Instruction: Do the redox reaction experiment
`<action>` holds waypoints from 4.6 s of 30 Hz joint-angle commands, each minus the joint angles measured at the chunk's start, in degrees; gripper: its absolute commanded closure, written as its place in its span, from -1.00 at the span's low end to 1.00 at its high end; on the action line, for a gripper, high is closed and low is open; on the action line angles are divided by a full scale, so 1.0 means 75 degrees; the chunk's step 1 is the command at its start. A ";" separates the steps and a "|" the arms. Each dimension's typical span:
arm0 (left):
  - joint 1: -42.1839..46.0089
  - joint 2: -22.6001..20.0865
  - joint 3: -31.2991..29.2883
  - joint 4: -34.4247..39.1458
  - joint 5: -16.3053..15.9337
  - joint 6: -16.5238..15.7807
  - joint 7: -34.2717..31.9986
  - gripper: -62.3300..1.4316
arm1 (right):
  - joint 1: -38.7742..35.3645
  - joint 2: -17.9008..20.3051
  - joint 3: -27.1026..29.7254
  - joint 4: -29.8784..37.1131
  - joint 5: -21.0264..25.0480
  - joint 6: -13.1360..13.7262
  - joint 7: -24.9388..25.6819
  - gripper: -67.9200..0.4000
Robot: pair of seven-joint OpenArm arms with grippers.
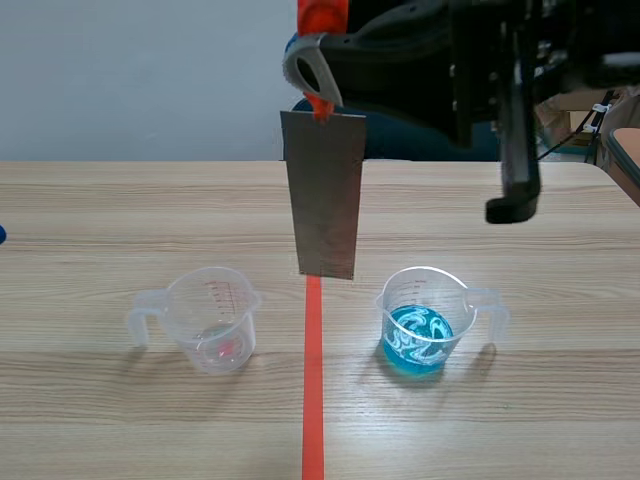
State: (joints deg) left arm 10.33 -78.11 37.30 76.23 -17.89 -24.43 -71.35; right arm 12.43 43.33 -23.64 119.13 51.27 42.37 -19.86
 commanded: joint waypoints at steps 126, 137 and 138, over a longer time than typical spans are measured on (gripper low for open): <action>-0.0047 0.0146 -0.0105 0.0082 -0.0163 0.0364 0.0242 -1.00 | 0.3509 -0.3110 -0.3657 -0.3518 -0.0122 0.0047 -0.0140 0.96; -0.0047 0.0146 -0.0105 0.0082 -0.0163 0.0364 0.0242 -1.00 | 0.3509 -0.3110 -0.3657 -0.3518 -0.0122 0.0047 -0.0137 0.96; -0.0047 0.0146 -0.0105 0.0082 -0.0163 0.0364 0.0242 -1.00 | 0.3509 -0.3110 -0.3657 -0.3523 -0.0122 0.0047 -0.0134 0.96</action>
State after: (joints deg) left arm 10.33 -76.99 37.30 76.23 -18.50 -21.61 -68.77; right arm 37.54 20.16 -51.77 91.90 49.93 42.28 -21.76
